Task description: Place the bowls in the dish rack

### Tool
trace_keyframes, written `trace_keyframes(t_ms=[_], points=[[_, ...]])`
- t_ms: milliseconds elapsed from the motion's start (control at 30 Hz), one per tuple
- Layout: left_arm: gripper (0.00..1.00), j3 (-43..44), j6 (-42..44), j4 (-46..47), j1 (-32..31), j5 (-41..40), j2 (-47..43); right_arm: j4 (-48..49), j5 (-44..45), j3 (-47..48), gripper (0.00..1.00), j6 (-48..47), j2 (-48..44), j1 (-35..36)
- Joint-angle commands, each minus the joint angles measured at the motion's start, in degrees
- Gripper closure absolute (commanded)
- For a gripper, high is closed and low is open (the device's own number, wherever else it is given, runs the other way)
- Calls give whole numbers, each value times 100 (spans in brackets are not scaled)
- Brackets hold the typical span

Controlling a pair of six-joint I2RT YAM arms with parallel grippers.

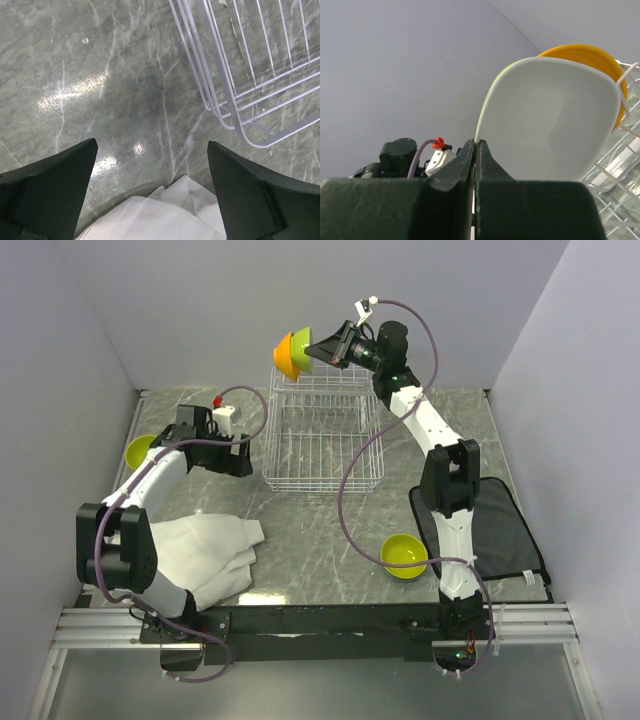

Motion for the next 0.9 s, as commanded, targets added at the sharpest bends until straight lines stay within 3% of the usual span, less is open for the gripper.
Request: trace_keyframes(t_ms=[0, 567, 700, 867], points=[[1, 301, 128, 9, -24, -12, 52, 539, -70, 84, 100, 268, -183, -62], [1, 477, 322, -18, -217, -320, 342, 1031, 45, -56, 100, 874, 248, -141], [1, 565, 374, -70, -244, -347, 369, 1128, 18, -13, 96, 962, 371, -176], [1, 583, 392, 26, -244, -408, 571, 1391, -52, 67, 100, 1147, 520, -203]])
